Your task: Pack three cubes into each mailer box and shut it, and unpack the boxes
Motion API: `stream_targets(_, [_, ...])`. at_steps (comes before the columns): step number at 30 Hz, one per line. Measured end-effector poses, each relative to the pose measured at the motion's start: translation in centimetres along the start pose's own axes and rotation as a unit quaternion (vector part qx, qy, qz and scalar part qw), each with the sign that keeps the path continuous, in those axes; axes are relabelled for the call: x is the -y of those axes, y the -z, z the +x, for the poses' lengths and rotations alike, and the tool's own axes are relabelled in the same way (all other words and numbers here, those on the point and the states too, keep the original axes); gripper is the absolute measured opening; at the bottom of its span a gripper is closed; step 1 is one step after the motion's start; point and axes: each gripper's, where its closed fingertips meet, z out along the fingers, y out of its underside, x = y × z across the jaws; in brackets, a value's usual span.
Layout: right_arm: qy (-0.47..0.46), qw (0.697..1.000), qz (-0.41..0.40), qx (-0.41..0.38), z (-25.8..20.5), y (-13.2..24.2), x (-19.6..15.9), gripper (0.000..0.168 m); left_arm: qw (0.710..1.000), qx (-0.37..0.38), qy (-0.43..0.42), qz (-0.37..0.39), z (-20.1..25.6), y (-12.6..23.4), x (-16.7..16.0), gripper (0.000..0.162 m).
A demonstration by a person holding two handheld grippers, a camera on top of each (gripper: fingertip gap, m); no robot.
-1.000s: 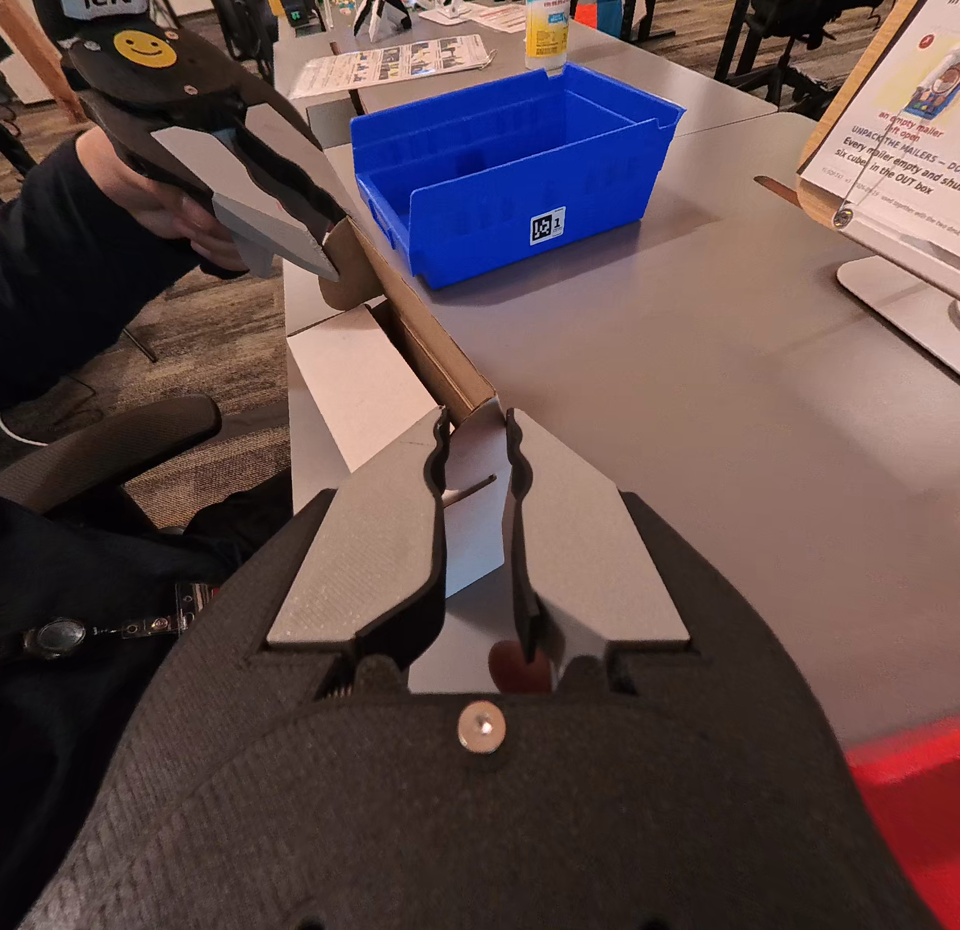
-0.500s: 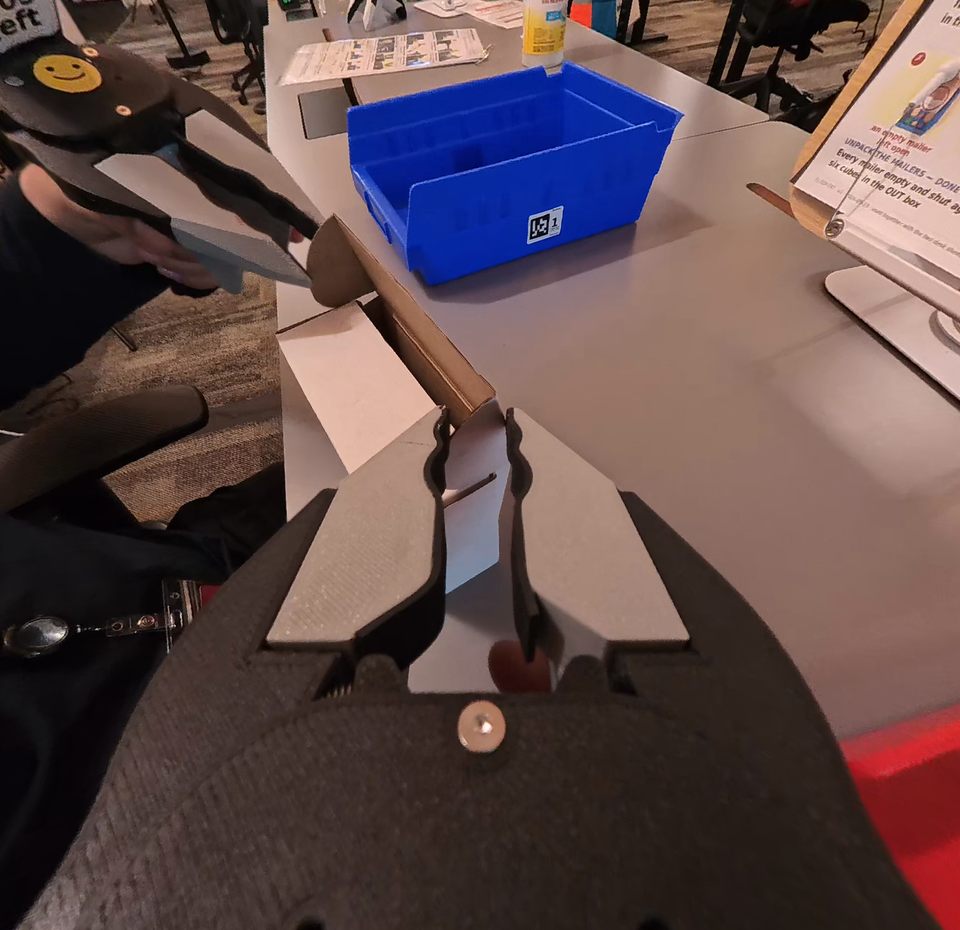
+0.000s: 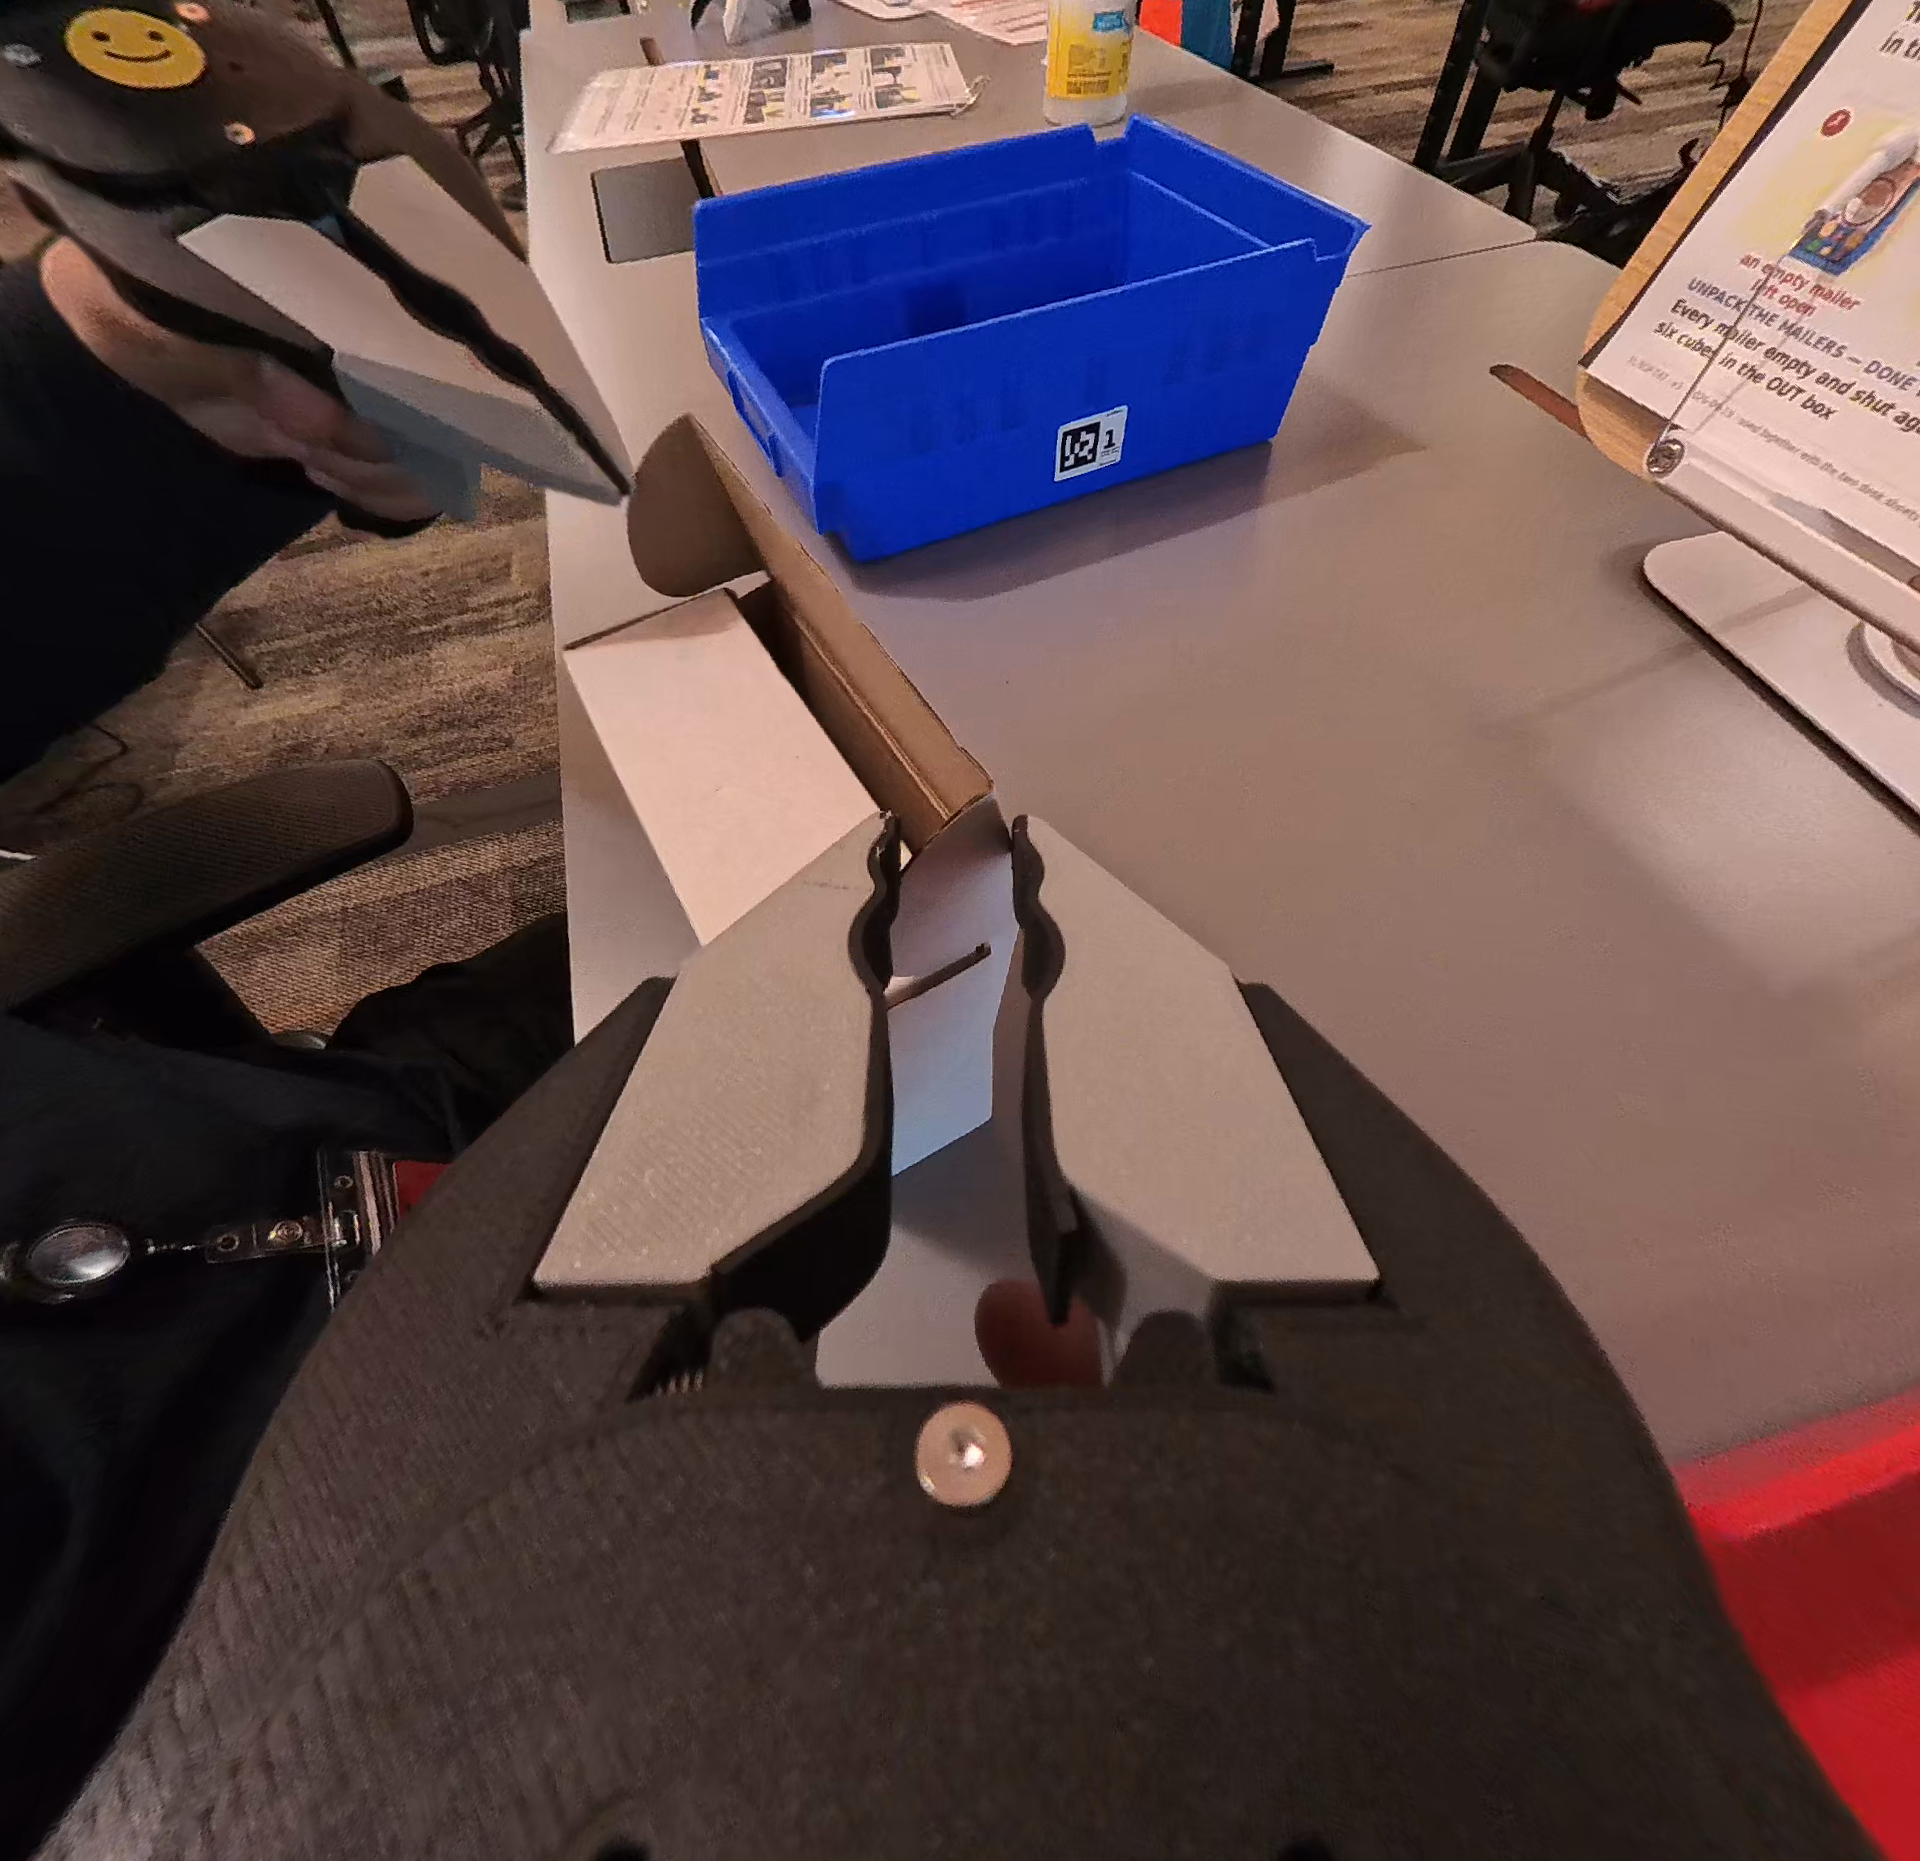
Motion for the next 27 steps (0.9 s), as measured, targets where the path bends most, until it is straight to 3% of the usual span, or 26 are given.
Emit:
stream_targets(4, [-0.001,1.0,0.001,0.003,0.0,0.1,0.0,0.019,0.998,-0.003,0.038,0.045,-1.8,1.5,1.2,0.0])
stream_targets(8, [0.0,1.0,0.0,0.004,0.0,0.0,0.0,0.019,0.998,0.05,0.043,0.012,-5.3,1.2,-0.4,0.001])
stream_targets(13, [-0.001,1.0,0.002,0.002,0.0,0.0,0.0,0.019,0.999,-0.007,0.043,0.01,-3.7,-0.9,-0.7,0.01])
stream_targets(16, [0.002,1.0,0.0,-0.001,0.0,0.1,0.0,0.019,0.999,-0.025,0.044,0.013,-3.1,-1.4,-0.6,0.0])
stream_targets(27, [0.028,0.999,0.012,-0.018,-0.4,0.1,0.0,0.019,0.999,-0.019,-0.019,0.017,-2.1,-0.8,-0.9,0.0])
